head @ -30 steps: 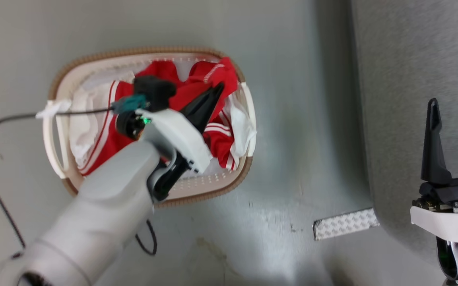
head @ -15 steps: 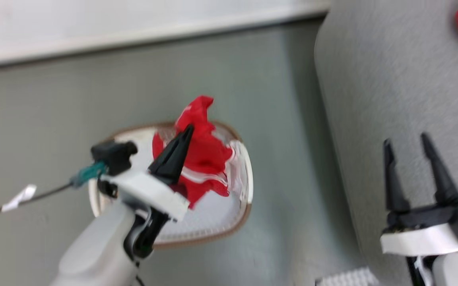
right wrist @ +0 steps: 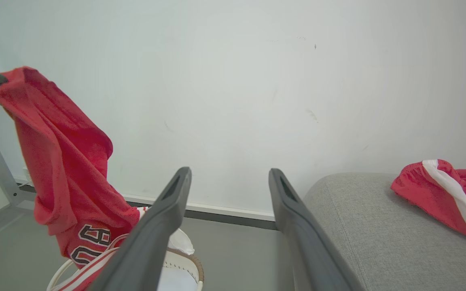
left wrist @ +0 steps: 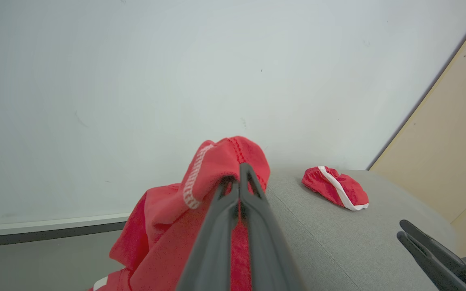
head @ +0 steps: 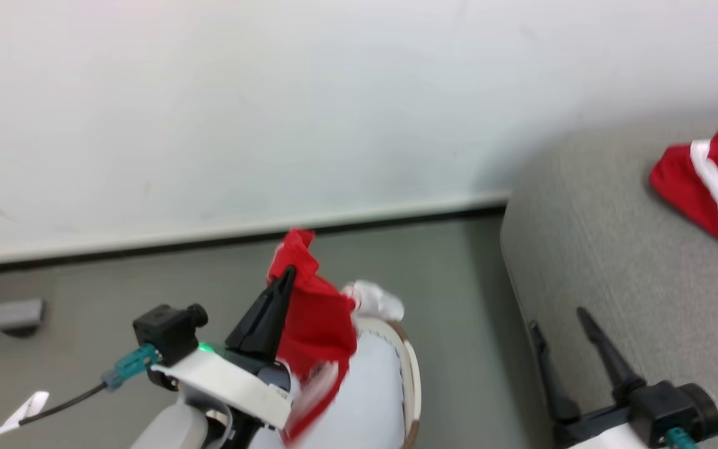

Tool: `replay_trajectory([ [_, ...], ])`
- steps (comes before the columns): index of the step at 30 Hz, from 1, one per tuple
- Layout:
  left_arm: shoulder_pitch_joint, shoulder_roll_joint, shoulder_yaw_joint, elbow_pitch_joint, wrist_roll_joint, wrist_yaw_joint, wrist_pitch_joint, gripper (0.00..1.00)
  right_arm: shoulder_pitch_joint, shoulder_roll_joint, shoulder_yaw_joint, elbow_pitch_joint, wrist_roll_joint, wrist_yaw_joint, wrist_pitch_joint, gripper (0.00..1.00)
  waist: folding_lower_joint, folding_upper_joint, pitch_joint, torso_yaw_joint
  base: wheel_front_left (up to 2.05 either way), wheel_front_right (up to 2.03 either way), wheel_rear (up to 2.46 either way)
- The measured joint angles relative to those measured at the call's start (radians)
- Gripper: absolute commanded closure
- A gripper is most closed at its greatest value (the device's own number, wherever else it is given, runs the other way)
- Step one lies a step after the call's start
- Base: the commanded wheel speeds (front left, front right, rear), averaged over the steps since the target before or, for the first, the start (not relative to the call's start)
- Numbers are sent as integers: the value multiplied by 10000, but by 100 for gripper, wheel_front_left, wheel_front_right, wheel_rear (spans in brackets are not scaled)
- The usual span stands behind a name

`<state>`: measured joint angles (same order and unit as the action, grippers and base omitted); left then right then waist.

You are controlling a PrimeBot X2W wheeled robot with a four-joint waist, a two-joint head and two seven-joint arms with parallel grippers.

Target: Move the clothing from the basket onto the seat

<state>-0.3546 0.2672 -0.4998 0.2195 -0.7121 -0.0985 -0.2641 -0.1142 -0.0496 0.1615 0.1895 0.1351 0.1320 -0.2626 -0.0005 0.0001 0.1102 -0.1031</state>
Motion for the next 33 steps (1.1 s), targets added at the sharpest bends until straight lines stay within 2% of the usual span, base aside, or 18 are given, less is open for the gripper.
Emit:
replay_trajectory([
  [7,546,222,-35,-1755,46,554,355,100,130,-2,1407,-199,-23,0,0,0,0,0,-1118,371,0,0,0],
  [11,702,343,-38,-2571,94,909,633,100,-273,6,2736,-372,207,0,0,0,2,0,-1302,524,0,0,0],
  [15,822,378,-205,-3204,148,1072,876,100,-771,12,3714,-621,529,0,-2,0,3,0,-1377,584,0,0,0],
  [22,944,385,-625,-3898,222,1089,1292,100,-1801,13,4970,-205,715,0,0,0,4,0,-1452,732,0,0,0],
  [28,973,261,-1114,-4197,261,1024,1546,100,-2655,8,5283,642,539,0,-17,0,5,0,-1499,866,0,0,0],
  [33,983,38,-1559,-4456,263,899,1751,100,-2894,0,5517,1829,575,0,-19,0,5,0,-1577,1012,0,0,0],
])
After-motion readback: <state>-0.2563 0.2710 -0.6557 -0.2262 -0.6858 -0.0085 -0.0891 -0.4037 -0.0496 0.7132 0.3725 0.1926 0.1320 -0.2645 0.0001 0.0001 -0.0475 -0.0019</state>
